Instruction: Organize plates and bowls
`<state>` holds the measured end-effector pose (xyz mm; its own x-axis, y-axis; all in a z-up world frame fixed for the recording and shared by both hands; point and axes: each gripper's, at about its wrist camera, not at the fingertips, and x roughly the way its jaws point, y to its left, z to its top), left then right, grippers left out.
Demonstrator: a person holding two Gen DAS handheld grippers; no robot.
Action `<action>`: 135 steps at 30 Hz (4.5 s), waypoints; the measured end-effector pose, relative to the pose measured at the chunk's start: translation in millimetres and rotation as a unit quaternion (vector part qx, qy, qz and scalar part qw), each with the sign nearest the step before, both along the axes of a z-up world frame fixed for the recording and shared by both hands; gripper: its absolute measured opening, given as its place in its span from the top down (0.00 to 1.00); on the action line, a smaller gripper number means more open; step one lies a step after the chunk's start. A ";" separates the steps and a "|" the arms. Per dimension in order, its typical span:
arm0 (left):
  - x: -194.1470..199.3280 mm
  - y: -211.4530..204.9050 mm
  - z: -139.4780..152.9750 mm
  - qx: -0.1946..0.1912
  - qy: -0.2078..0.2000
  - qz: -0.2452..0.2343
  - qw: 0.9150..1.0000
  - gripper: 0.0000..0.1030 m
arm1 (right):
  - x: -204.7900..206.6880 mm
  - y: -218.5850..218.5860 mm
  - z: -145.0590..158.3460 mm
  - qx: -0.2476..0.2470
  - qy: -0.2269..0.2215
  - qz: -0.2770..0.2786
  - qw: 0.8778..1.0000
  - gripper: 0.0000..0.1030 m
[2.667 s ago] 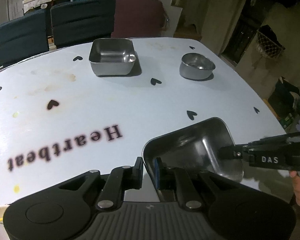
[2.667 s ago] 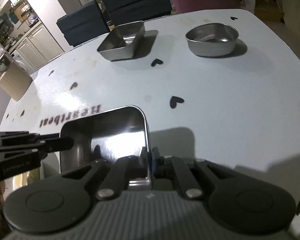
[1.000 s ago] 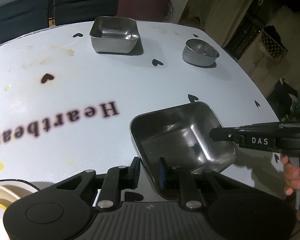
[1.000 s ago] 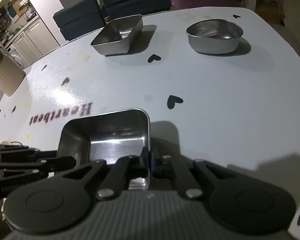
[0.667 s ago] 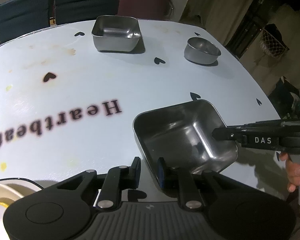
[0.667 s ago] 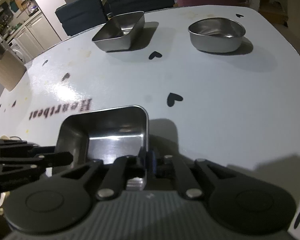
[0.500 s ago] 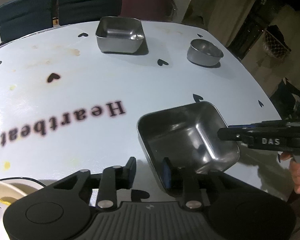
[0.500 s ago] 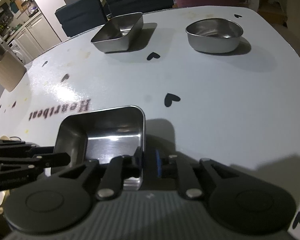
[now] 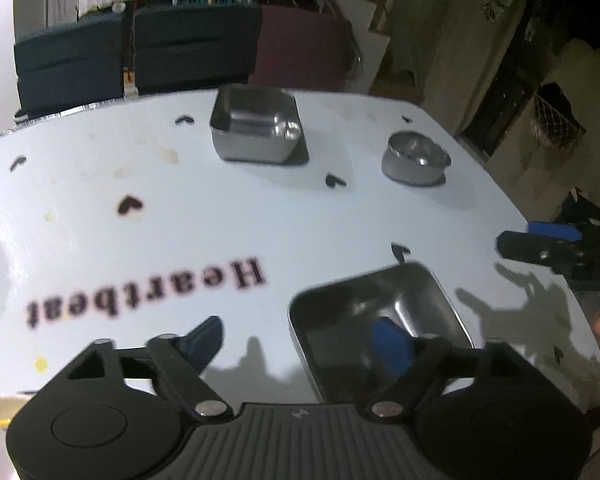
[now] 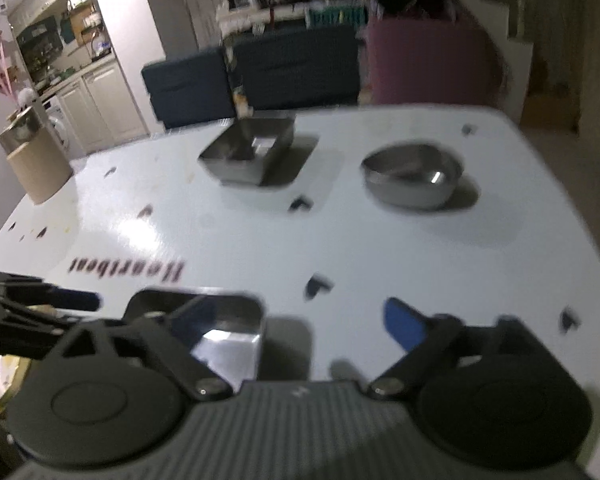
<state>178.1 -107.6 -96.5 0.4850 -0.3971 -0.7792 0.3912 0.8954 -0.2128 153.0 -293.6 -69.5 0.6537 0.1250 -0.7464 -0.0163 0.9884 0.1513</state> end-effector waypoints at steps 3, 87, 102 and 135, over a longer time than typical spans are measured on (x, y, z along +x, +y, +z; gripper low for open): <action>3.9 -0.3 3.2 -0.010 -0.016 0.006 1.000 0.01 | 1.0 -12.5 7.6 -0.008 -0.020 -0.013 1.000 0.00; 197.2 -38.3 -17.6 0.024 -0.088 0.063 0.994 0.45 | 163.9 2.1 -48.3 0.205 0.005 -0.190 0.960 0.50; 200.5 -25.3 -29.7 -0.013 -0.030 0.047 0.998 0.80 | 171.6 -6.0 -62.8 0.150 0.028 -0.175 0.973 0.76; 91.0 8.2 64.9 -0.024 -0.134 0.046 0.990 0.92 | 118.1 18.7 9.8 0.127 -0.089 -0.040 0.987 0.93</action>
